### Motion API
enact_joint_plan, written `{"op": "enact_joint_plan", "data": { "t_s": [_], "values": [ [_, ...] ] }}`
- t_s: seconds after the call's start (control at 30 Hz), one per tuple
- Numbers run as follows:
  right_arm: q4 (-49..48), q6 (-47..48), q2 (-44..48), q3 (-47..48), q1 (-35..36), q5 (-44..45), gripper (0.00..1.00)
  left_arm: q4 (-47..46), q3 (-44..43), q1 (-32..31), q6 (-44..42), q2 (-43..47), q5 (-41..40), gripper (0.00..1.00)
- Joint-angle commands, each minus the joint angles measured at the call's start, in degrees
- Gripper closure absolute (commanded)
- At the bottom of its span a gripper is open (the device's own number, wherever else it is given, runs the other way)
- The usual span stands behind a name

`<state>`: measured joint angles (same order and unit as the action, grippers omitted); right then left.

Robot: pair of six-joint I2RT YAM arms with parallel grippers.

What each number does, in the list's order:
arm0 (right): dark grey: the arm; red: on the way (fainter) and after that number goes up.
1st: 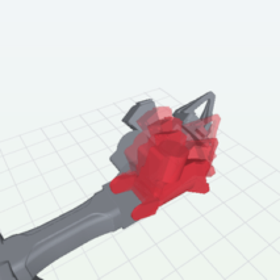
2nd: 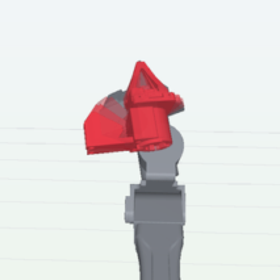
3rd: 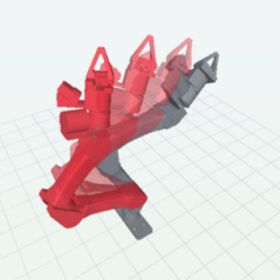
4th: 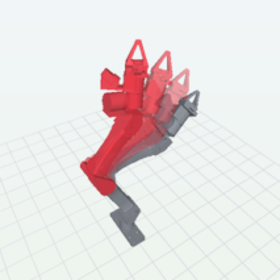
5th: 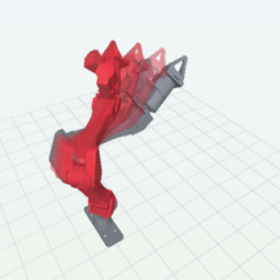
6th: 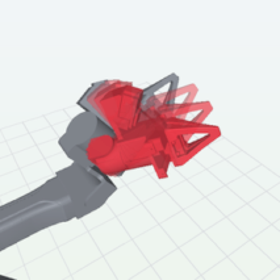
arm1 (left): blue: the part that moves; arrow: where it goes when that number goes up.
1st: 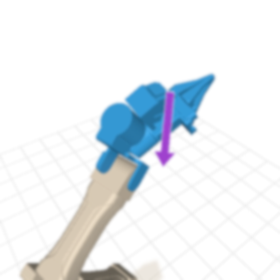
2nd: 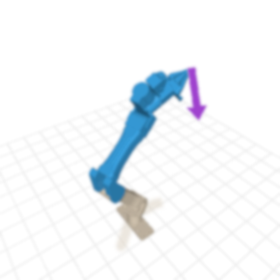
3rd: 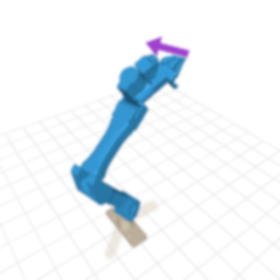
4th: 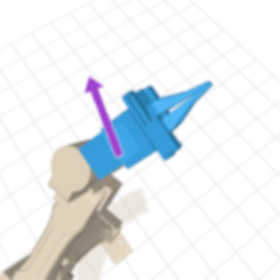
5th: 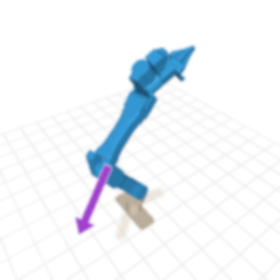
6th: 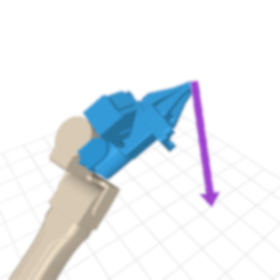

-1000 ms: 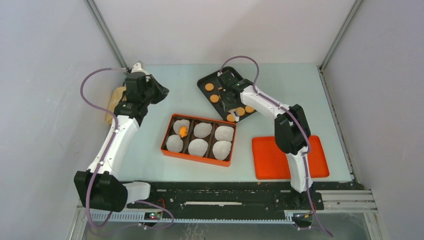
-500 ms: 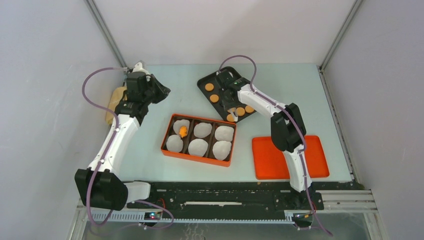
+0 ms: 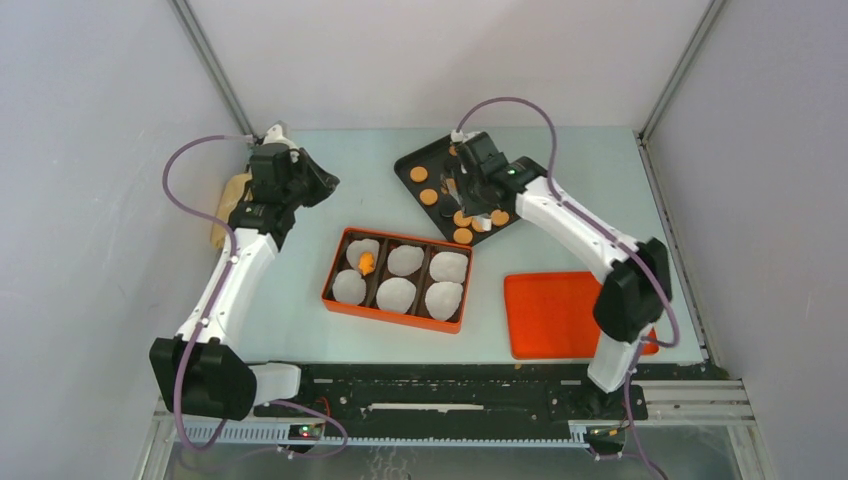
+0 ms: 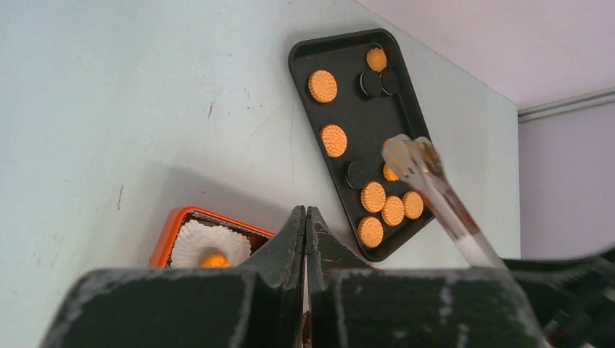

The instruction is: Pack the cookies

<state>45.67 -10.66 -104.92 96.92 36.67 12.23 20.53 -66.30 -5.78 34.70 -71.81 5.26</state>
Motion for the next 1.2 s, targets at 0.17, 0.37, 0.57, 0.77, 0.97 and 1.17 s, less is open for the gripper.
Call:
{"op": "enact_joint_plan", "data": {
  "t_s": [0.17,0.37,0.57,0.77,0.97,1.17],
  "values": [
    [-1.1,1.2,13.2,-5.8,7.0,-4.6,0.76,-0.7,-2.5,2.6,1.2,-0.9,1.5,0.96],
    [-1.1,1.8,16.2,-6.9,16.5,-11.3,0.77,1.2,-5.1,7.4,2.2,-0.3,0.1,0.96],
    [-1.7,1.4,14.1,-6.2,23.0,-16.1,0.76,1.8,-4.8,10.3,3.1,1.4,1.3,0.95],
    [-2.1,1.7,9.8,-4.3,26.2,-17.7,0.76,1.7,-3.2,10.4,3.2,2.5,1.7,0.95],
    [-4.8,2.1,5.8,-3.5,26.6,-17.5,0.76,1.6,-3.1,10.3,2.9,2.6,2.1,0.95],
    [-5.1,2.5,2.0,-0.2,26.6,-16.3,0.76,1.7,-3.0,10.4,2.3,2.8,1.9,0.95]
  ]
}}
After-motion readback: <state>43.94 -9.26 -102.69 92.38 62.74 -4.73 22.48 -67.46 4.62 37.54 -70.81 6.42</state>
